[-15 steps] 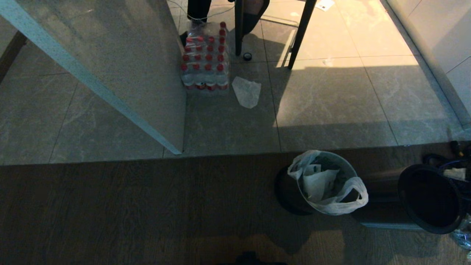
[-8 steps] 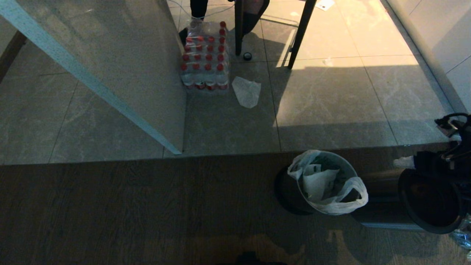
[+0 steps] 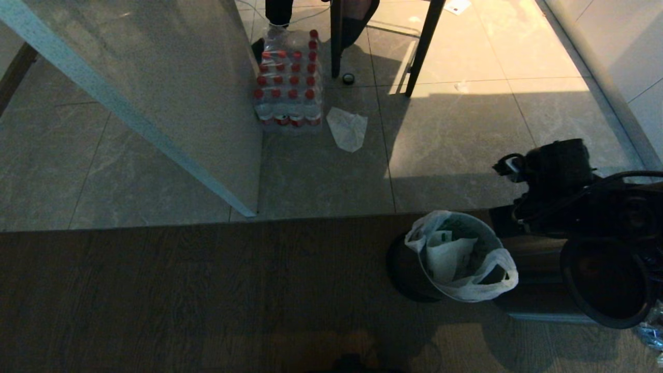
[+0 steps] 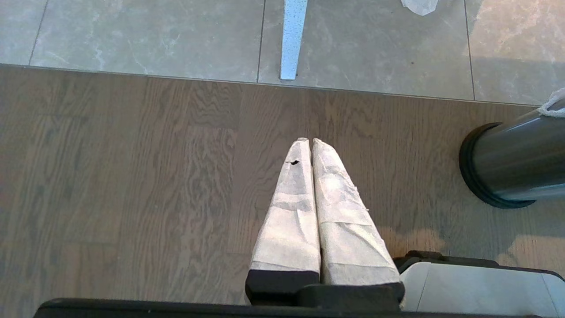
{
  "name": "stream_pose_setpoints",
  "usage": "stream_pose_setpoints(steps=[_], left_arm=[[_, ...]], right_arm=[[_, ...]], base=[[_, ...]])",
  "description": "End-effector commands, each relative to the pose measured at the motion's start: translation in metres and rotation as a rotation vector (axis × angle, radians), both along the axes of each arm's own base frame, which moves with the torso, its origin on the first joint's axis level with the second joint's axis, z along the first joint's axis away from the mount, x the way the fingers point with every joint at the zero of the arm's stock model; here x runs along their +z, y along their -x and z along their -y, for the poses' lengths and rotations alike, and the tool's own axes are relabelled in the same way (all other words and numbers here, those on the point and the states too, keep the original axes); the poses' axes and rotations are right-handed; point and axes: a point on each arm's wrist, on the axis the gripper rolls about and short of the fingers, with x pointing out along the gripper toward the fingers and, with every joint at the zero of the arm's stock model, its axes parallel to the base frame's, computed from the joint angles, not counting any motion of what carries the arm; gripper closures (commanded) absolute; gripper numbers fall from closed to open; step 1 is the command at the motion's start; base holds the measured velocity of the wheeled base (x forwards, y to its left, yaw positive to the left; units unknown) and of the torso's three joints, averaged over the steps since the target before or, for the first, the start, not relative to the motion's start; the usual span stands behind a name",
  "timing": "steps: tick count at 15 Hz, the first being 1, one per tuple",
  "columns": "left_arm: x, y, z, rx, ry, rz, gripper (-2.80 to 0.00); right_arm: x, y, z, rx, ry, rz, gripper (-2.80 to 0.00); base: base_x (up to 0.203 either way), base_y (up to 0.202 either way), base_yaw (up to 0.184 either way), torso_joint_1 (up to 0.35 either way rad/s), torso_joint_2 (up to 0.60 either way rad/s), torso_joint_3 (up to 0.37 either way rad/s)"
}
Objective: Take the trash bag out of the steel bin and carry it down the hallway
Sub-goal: Pick up the trash bag
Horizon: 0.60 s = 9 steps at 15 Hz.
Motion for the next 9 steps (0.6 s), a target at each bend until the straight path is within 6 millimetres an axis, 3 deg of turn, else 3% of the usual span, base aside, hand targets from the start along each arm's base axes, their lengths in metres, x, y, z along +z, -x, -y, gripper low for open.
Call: stream_pose_setpoints(steps=[1, 5, 7, 9], left_arm=[[0.000, 0.000, 0.000, 0.001, 0.001, 0.001, 0.00], [0.000, 0.000, 0.000, 0.001, 0.001, 0.001, 0.00], [0.000, 0.000, 0.000, 0.001, 0.001, 0.001, 0.00], [0.000, 0.000, 0.000, 0.001, 0.001, 0.001, 0.00]], right_arm=[[-0.017, -0.003, -0.040, 0.050, 0.156, -0.017, 0.00], [-0.019, 0.012, -0.095, 0.130, 0.430, 0.013, 0.00], [-0.021, 0.018, -0.118, 0.199, 0.485, 0.021, 0.00], [-0.046, 0.018, -0.137, 0.245, 0.531, -0.023, 0.00]], base=[[0.000, 0.000, 0.000, 0.000, 0.00, 0.000], [0.000, 0.000, 0.000, 0.000, 0.00, 0.000], [0.000, 0.000, 0.000, 0.000, 0.00, 0.000], [0.000, 0.000, 0.000, 0.000, 0.00, 0.000]])
